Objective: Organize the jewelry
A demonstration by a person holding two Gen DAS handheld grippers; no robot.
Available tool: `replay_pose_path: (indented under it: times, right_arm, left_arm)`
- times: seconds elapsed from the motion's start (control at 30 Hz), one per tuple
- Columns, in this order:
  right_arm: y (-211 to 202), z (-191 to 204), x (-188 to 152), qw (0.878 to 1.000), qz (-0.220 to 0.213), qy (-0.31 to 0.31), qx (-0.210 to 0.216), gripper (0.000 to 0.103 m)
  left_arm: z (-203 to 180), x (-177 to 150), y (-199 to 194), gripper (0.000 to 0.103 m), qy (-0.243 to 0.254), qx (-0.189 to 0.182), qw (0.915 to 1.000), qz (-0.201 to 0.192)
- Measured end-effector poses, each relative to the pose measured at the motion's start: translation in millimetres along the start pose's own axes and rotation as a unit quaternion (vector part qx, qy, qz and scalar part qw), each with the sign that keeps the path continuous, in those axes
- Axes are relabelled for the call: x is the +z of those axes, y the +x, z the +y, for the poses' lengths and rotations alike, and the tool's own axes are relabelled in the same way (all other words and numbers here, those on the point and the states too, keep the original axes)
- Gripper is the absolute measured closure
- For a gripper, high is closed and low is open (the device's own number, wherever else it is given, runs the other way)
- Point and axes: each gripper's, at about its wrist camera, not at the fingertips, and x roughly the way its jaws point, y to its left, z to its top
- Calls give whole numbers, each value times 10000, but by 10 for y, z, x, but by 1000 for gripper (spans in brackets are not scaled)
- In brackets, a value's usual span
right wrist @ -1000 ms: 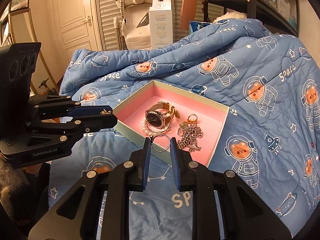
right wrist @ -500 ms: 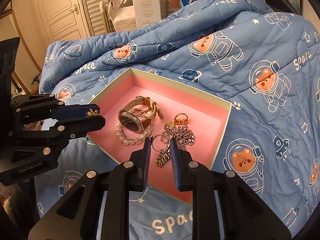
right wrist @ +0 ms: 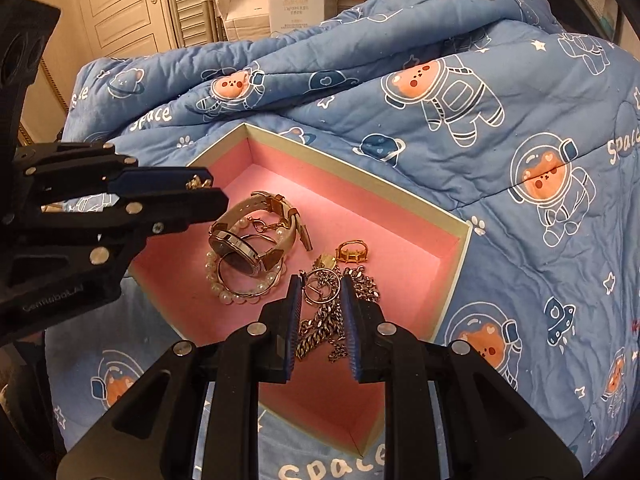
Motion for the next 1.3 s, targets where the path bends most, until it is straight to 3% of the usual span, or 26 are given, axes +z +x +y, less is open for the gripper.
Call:
replay_pose_path:
  times: [0.37, 0.7, 0.8, 0.87, 0.9, 1.07, 1.17, 1.23, 1.3]
  right_arm:
    - [208, 63, 5, 9992, 272, -256, -107, 82]
    - [248, 63, -2, 9991, 340, -219, -147, 82]
    - [239, 63, 0, 9992, 324, -201, -150, 81]
    - [222, 67, -6, 9993, 290, -197, -143, 58]
    - [197, 73, -12, 9994, 223, -204, -179, 52]
    - [48, 81, -41, 9997, -7, -163, -192, 46]
    - [-79, 113, -97, 9990, -215, -224, -323, 30]
    - [-159, 122, -148, 9989, -329, -173, -294, 29]
    - [-236, 128, -205, 9986, -421, -49, -305, 27]
  left_arm:
    - [-42, 52, 337, 86, 92, -34, 9990, 430]
    - [-27, 58, 349, 85, 48, -37, 9990, 440]
    - [-29, 62, 298, 69, 50, 1, 9994, 354]
    - [-27, 57, 260, 62, 37, 14, 9996, 268]
    - [-25, 52, 241, 59, 36, 23, 9997, 244]
    - [-12, 17, 129, 46, 32, 172, 9998, 42]
    - [10, -27, -35, 26, -76, 367, 9989, -285]
    - [9, -66, -158, 14, -147, 443, 9976, -503]
    - [-4, -114, -259, 10, -194, 575, 9961, -636]
